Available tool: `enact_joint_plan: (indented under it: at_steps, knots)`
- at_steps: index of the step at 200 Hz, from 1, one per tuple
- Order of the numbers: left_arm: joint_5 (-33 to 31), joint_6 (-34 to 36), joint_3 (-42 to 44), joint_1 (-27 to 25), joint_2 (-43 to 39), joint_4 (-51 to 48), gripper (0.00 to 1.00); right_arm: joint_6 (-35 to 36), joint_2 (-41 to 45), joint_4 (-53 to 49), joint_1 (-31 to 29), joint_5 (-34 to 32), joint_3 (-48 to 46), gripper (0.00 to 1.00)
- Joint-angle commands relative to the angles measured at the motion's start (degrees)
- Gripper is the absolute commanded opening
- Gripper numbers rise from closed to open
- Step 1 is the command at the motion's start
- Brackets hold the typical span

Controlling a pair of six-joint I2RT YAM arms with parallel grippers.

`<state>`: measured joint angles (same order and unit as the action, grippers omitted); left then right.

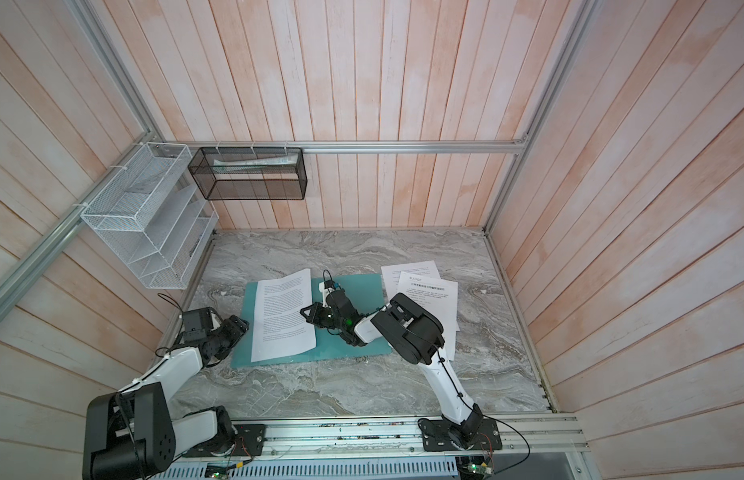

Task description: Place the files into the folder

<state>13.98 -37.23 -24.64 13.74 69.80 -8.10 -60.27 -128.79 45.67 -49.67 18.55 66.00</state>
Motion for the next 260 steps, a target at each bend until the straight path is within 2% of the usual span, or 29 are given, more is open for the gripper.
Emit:
enact_joint_plan:
  at_steps: [1,22,34,51,61,77,97,106,129,154,173,204,260]
  knots:
    - [1.4,0.3,1.1,0.1,1.5,-3.2,0.78,5.8,2.3,-9.9,0.3,1.5,2.1,0.41]
    - [1.3,0.2,1.1,0.1,1.5,-3.2,0.78,11.3,4.3,-21.2,1.4,3.1,5.8,0.68]
    - [1.2,0.2,1.1,0.1,1.5,-3.3,0.78,14.7,4.6,-31.9,2.3,4.1,9.7,0.7]
    - [1.2,0.1,1.2,0.1,1.2,-3.2,0.78,18.3,7.3,-40.0,3.3,2.6,10.6,0.7]
    - [1.2,0.1,1.2,0.1,1.2,-3.0,0.78,20.0,8.4,-43.5,4.1,2.4,11.3,0.69]
    - [1.5,0.1,1.1,0.1,1.6,-2.9,0.78,21.4,9.1,-46.7,5.9,2.8,12.0,0.61]
    - [1.7,0.1,1.0,0.1,1.9,-2.8,0.78,20.5,9.5,-42.2,8.9,6.2,10.1,0.41]
    - [1.8,0.2,1.1,0.0,1.7,-2.9,0.78,21.1,8.7,-41.2,10.1,8.0,11.1,0.37]
    - [1.6,0.1,1.4,0.0,1.1,-2.8,0.78,24.3,4.4,-40.8,12.0,12.7,16.7,0.36]
    - [1.8,0.1,1.3,0.1,1.4,-2.7,0.78,29.8,-3.7,-49.9,12.7,15.5,29.6,0.39]
    - [2.2,0.3,1.1,0.1,1.9,-2.6,0.78,31.0,-7.5,-52.5,12.9,16.2,34.7,0.43]
    - [2.5,0.4,1.1,0.1,2.1,-2.4,0.78,30.8,-10.7,-54.8,13.3,18.1,38.8,0.42]
    - [2.8,0.5,1.1,0.0,2.2,-2.2,0.78,28.8,-13.5,-54.6,13.5,24.7,39.5,0.42]
